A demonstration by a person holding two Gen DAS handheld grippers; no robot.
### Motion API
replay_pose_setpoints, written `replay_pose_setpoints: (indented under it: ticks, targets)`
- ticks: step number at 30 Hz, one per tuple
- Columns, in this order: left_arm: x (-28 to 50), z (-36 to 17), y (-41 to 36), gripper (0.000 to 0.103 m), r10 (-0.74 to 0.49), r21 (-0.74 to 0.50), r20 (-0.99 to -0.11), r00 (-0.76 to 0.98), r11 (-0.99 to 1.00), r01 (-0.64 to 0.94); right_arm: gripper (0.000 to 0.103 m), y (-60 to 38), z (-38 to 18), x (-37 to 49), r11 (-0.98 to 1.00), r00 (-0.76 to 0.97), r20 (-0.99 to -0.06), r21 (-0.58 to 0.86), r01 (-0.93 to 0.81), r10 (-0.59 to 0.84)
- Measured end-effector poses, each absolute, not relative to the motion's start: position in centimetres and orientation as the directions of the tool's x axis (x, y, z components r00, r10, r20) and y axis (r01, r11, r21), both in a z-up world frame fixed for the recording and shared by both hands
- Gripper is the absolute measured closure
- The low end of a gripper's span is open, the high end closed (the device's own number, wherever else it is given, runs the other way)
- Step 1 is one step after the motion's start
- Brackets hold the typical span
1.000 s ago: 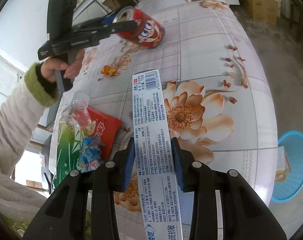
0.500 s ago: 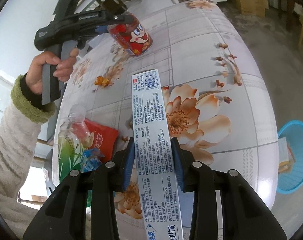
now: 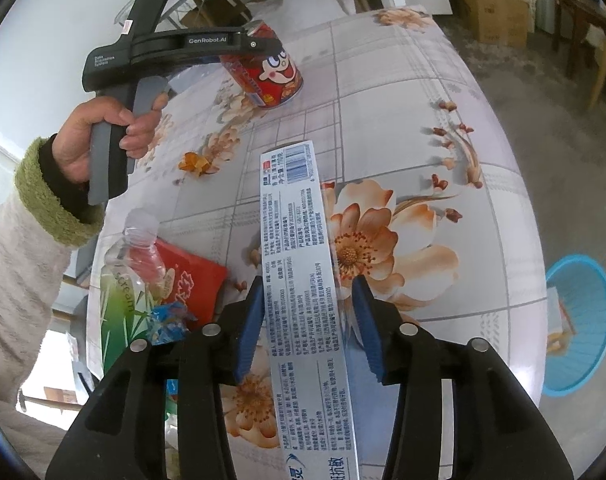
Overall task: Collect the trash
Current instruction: 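Carry the red can and toothpaste box over the wastebasket with both tools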
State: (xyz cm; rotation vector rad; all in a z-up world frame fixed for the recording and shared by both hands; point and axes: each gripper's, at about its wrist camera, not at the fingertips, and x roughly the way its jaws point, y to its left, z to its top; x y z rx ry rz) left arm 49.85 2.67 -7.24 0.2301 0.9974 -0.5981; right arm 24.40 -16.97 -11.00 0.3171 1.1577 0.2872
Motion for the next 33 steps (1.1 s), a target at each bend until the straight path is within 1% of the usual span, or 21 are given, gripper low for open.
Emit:
replay_pose_setpoints:
  ticks: [1,3,6,12,18,25,28,33]
  targets:
    - [49.7,-7.2,2.6,0.038,-0.361,-0.076,-0.84,0.405,0.817,0.571,0.06,-16.9,-11.1,24.4,0.922,0.374,-0.848,0.383,-0.058,0.376]
    - [49.5,-7.1,2.3,0.038,-0.35,-0.056,-0.841,0.413,0.815,0.576,0.064,-16.8,-11.2,24.4,0.925,0.374,-0.851,0.375,-0.059,0.368]
    - [49.0,-7.0,2.1,0.038,-0.337,-0.037,-0.845,0.415,0.811,0.584,0.065,-16.9,-11.1,24.2,0.927,0.384,-0.848,0.37,-0.061,0.364]
    - [47.7,-6.2,2.4,0.038,-0.335,-0.041,-0.848,0.411,0.813,0.581,0.067,-17.4,-10.6,23.7,0.927,0.411,-0.838,0.37,-0.056,0.36]
    - [44.7,-3.0,3.5,0.038,-0.342,-0.041,-0.828,0.445,0.828,0.559,0.067,-18.7,-9.4,22.3,0.921,0.455,-0.814,0.388,-0.037,0.361]
    - [38.6,1.8,4.3,0.038,-0.411,-0.105,-0.758,0.507,0.843,0.527,0.068,-20.8,-8.2,20.3,0.912,0.501,-0.788,0.41,-0.007,0.358]
    - [36.1,2.5,3.5,0.038,-0.434,-0.119,-0.731,0.527,0.841,0.528,0.068,-22.2,-8.3,19.5,0.897,0.5,-0.786,0.44,0.037,0.365]
    - [32.6,3.3,1.7,0.038,-0.49,-0.18,-0.702,0.516,0.824,0.537,0.068,-24.3,-6.9,17.1,0.898,0.533,-0.781,0.432,0.085,0.325]
